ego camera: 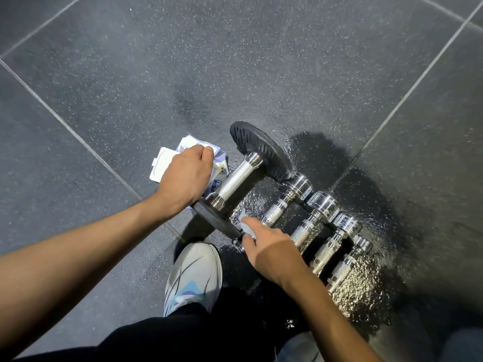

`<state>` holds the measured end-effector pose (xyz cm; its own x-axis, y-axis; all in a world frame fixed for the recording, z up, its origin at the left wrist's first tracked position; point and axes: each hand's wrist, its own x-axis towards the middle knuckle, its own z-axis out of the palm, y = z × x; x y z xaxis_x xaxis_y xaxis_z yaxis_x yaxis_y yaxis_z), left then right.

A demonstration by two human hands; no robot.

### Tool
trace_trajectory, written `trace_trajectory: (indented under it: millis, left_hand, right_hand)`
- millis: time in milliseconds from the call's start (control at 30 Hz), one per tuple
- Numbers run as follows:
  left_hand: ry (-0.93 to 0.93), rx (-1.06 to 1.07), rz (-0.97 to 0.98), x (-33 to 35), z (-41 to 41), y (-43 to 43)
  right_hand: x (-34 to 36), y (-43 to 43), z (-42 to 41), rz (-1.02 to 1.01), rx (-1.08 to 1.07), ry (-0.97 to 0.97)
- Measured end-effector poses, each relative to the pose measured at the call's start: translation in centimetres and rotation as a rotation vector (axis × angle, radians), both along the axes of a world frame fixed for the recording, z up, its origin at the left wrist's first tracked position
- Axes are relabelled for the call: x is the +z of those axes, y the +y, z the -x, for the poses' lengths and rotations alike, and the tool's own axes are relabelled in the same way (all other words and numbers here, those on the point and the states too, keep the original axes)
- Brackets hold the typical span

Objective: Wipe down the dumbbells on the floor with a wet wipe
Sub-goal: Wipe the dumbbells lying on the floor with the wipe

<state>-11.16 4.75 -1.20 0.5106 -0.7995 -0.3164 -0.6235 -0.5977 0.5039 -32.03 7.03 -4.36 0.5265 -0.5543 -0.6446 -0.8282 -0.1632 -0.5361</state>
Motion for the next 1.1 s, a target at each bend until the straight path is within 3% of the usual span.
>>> trace_trajectory:
  millis: [333, 533, 933, 1100]
  left_hand:
    - [0.009, 0.012, 0.014, -0.7, -0.5, 0.1]
    - [0.026, 0.022, 0.017, -1.1, -0.8, 0.2]
    - [-0.010, -0.017, 0.022, -0.7, -0.5, 0.1]
    - [0.012, 0.009, 0.020, -1.0, -0.8, 0.1]
  right_hand:
    - [0.6, 1.3, -0.7, 0.108, -0.025, 0.070]
    - [1.6, 0.6, 1.0, 0.088, -0.089, 0.001]
    - [0.6, -0.3, 0.9, -0.335, -0.476, -0.254]
    - [0.9, -0.1, 1.7, -0.325, -0.524, -0.270]
